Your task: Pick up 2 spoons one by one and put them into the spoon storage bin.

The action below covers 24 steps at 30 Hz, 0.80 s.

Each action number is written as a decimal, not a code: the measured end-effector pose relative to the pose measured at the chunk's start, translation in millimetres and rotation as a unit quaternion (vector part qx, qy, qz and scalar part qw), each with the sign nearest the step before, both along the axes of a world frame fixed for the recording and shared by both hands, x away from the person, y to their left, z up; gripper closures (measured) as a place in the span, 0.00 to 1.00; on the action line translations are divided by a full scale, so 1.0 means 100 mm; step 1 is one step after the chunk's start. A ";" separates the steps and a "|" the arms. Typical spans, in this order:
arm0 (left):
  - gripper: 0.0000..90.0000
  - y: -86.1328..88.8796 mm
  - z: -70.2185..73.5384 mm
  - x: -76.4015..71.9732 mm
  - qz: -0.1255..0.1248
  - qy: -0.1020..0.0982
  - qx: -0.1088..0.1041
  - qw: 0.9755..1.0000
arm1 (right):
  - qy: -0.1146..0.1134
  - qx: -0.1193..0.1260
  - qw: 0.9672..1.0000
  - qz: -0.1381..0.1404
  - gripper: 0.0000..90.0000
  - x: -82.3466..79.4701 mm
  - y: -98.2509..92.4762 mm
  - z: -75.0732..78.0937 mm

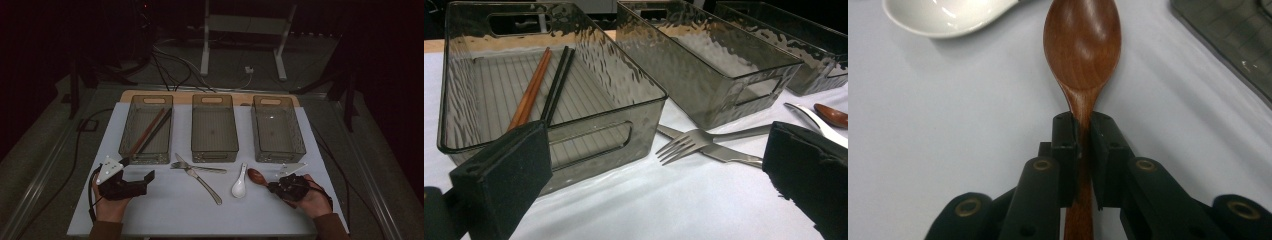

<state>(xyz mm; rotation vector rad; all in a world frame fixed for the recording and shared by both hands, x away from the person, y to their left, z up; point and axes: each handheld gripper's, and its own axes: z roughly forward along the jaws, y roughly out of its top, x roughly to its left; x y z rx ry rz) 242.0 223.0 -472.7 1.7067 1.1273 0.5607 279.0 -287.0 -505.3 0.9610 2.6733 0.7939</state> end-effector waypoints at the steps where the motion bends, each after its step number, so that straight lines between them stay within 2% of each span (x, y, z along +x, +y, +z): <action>1: 0.01 0.00 0.00 0.00 0.000 0.000 0.001 1.000 | -0.004 0.002 1.000 -0.005 0.92 0.00 0.00 0.01; 11: 0.01 0.00 0.00 0.00 0.001 0.000 0.001 1.000 | -0.030 0.046 0.998 -0.027 0.92 -0.04 0.00 0.13; 15: 0.01 0.00 0.01 -0.01 0.002 -0.002 -0.001 1.000 | -0.044 0.052 0.997 -0.027 0.92 -0.03 0.05 0.20; 22: 0.01 0.01 0.01 -0.01 0.003 -0.001 -0.001 1.000 | -0.070 0.073 0.994 -0.040 0.92 0.01 0.13 0.38; 24: 0.01 0.03 0.01 -0.01 0.009 -0.003 -0.007 1.000 | -0.077 0.079 0.993 -0.040 0.92 0.04 0.16 0.43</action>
